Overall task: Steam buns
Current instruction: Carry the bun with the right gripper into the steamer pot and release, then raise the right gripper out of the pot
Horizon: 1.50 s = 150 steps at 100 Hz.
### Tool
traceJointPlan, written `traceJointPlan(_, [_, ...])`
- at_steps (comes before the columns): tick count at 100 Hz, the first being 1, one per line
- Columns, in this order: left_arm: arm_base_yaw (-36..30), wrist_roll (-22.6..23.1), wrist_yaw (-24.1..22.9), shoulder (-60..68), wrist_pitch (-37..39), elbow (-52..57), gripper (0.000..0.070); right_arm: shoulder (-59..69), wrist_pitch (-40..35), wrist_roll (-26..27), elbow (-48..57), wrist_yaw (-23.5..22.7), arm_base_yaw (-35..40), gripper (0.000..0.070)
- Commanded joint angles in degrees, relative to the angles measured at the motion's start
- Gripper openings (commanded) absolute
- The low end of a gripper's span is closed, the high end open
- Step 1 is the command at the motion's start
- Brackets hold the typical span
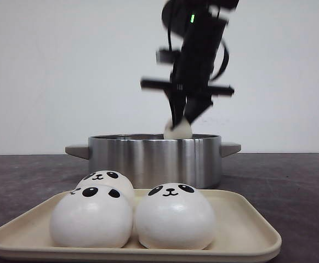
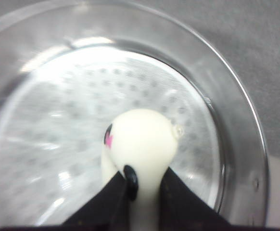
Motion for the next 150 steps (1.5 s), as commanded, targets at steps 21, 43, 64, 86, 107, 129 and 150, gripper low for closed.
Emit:
traceJointPlan(21, [-0.3, 0.7, -0.2, 0.3, -2.0, 0.6, 0.0661, 3.5, 5.4, -1.1, 1.4, 0.3, -0.2, 0.0001])
traceJointPlan(43, [-0.5, 0.7, -0.2, 0.3, -2.8, 0.6, 0.0661, 3.6, 5.1, -1.0, 1.4, 0.4, -0.3, 0.0270])
traceJointPlan(64, [-1.2, 0.7, -0.2, 0.3, -2.8, 0.6, 0.0661, 3.6, 3.6, -0.8, 1.4, 0.4, -0.3, 0.0363])
traceJointPlan(86, [-1.7, 0.7, -0.2, 0.3, -3.0, 0.6, 0.0661, 1.5, 0.9, -0.4, 2.4, 0.2, 0.0, 0.0361])
traceJointPlan(107, [-2.4, 0.3, -0.2, 0.3, -4.2, 0.6, 0.0661, -8.8, -5.3, -0.7, 4.4, 1.2, 2.2, 0.0242])
traceJointPlan(129, [-3.3, 0.1, -0.2, 0.3, -4.5, 0.6, 0.0660, -25.6, -8.7, -2.1, 4.4, 11.9, 9.7, 0.0006])
traceJointPlan(150, [-4.8, -6.0, -1.7, 2.9, -4.4, 0.6, 0.0547, -38.4, -17.0, -2.3, 4.4, 23.0, 17.8, 0.0007])
